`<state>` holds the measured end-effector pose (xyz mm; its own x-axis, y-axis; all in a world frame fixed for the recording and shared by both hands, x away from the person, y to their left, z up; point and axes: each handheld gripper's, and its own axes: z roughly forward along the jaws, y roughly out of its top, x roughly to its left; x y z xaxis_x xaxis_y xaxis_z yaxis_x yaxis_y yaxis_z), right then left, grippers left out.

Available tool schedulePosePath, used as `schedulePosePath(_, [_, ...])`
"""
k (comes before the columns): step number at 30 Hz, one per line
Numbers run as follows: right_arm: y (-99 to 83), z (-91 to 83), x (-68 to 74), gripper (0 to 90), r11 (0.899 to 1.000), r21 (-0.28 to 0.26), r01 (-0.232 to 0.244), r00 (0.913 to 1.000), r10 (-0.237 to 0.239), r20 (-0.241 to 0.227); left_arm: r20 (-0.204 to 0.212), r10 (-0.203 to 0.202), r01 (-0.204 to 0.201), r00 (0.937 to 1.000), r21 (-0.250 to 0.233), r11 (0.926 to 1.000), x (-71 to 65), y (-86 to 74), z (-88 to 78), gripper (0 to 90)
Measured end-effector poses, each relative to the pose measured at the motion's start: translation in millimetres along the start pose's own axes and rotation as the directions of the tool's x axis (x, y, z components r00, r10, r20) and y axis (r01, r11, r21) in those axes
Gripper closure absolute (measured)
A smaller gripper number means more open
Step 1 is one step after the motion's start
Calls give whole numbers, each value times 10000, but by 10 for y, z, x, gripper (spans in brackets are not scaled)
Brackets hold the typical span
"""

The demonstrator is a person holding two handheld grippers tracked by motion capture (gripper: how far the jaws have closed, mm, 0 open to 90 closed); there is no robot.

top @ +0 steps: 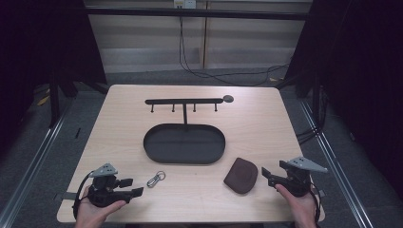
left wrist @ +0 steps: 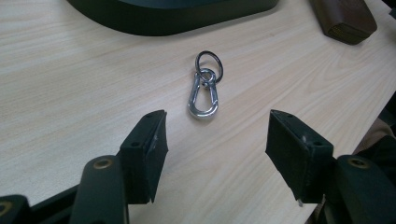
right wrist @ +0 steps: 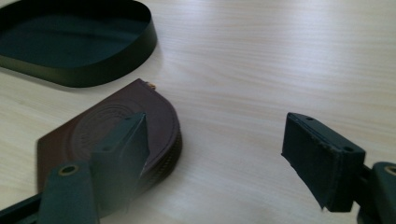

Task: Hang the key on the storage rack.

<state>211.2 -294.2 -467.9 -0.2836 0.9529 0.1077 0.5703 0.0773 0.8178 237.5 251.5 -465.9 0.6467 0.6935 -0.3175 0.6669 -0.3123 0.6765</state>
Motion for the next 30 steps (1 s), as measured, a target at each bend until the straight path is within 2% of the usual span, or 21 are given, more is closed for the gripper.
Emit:
schedulePosePath(2, [-9,-22,6,223,9998,-19,-222,9995,221,-218,-22,44,-44,10000,43,10000,1,5,2,386])
schedulePosePath(6, [-19,-62,44,247,9995,10,-304,9982,304,-513,-64,75,-75,10000,28,10000,-36,14,1,410])
schedulePosePath(8, [-28,-81,54,251,9994,15,-357,9962,357,-791,-264,133,-134,9996,-4,9999,-59,26,0,411])
schedulePosePath(12, [-39,-93,28,262,9987,-63,-498,9945,490,-930,-373,334,-335,9987,-34,9994,-112,80,9,459])
schedulePosePath(14, [-42,-90,21,270,9986,-3,-537,9938,534,-972,-230,522,-521,9984,39,9986,-120,106,18,487])
schedulePosePath(15, [-42,-87,24,271,9986,14,-534,9938,532,-976,-186,659,-659,9977,33,9978,-129,117,21,543])
schedulePosePath(18, [-34,-73,47,271,9992,111,-380,9944,389,-987,-13,844,-844,9964,91,9964,-136,146,13,550])
schedulePosePath(21, [-39,-74,61,271,9993,199,-317,9948,335,-958,28,764,-764,9971,82,9970,-127,193,-4,521])
schedulePosePath(23, [-39,-80,55,271,9991,158,-401,9947,414,-940,395,501,-504,9980,49,9987,-95,227,-3,475])
schedulePosePath(25, [-43,-69,41,271,9986,221,-472,9946,491,-913,321,509,-513,9982,106,9986,-99,244,0,504])
schedulePosePath(26, [-44,-61,42,271,9982,290,-521,9948,544,-856,150,760,-764,9970,322,9966,-107,275,7,524])
schedulePosePath(28, [-40,-56,41,270,9985,265,-471,9940,495,-978,77,854,-856,9963,472,9952,-121,308,17,545])
schedulePosePath(30, [-37,-58,39,269,9987,241,-445,9938,467,-1013,-234,814,-799,9964,623,9949,-136,343,29,548])
